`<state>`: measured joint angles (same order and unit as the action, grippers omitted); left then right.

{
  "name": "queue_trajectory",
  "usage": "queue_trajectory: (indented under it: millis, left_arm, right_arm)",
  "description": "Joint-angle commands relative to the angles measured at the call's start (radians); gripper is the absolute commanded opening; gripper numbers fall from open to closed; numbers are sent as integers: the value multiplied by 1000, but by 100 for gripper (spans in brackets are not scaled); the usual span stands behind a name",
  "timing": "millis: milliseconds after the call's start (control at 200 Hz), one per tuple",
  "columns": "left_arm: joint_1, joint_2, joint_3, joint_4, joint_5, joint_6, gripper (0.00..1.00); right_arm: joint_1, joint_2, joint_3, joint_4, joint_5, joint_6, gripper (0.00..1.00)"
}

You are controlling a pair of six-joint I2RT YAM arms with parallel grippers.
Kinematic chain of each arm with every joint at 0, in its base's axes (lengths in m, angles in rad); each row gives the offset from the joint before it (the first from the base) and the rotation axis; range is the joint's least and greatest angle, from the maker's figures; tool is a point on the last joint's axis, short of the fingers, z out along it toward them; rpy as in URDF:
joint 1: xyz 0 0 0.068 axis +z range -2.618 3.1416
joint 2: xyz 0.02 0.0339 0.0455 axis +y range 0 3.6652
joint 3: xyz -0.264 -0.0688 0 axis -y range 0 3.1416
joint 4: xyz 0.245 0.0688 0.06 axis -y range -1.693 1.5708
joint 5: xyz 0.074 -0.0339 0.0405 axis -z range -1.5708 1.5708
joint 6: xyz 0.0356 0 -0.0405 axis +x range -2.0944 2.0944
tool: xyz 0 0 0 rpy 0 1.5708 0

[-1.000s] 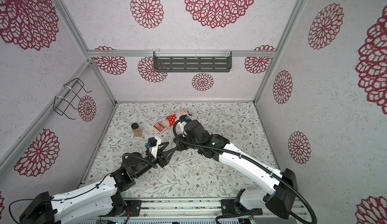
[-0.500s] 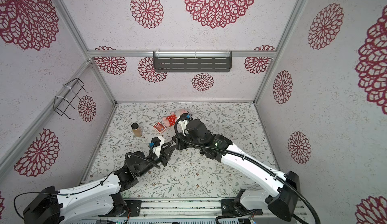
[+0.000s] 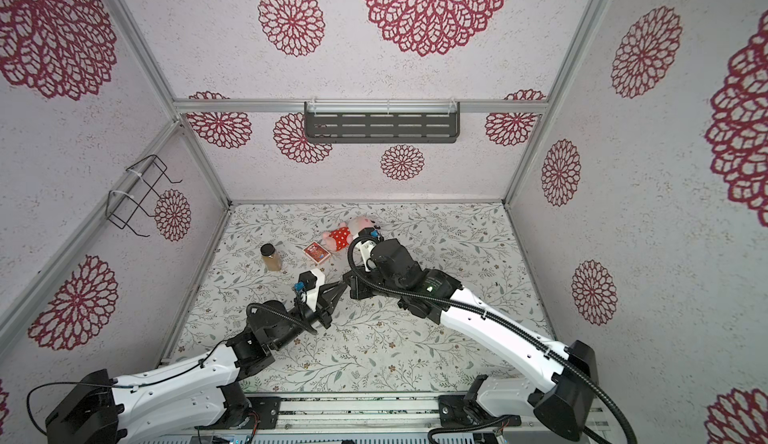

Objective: Unlock with the key

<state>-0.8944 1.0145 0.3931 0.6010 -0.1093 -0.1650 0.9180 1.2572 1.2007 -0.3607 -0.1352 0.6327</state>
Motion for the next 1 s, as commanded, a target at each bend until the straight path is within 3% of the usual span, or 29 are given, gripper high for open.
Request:
queue_trajectory:
  millis: [0,75,290,380,570,755,996]
  left_arm:
    - [-8,-11,22,20,17,16,5]
    - [-8,-8,25,12,22,19,0]
    - [0,-18,70,-102,40,9,0]
    - [25,-21,115,-197,112,6,0]
    - [107,-19,182,-321,321,-20,0]
    - [177,-6,246,-382,507,-37,0]
    - [190,36,315,-435,608,-28,0]
  right_arm:
    - [-11,-45,5,31,0,21,0]
    - [-14,-51,0,34,0,22,0]
    - [-42,-70,-26,51,-22,7,0]
    - [-77,-86,-56,88,-73,-13,14]
    - [-159,-129,-136,236,-299,-126,36]
    - [-189,-143,-180,326,-476,-262,46]
    - [-225,-103,-189,366,-525,-310,51]
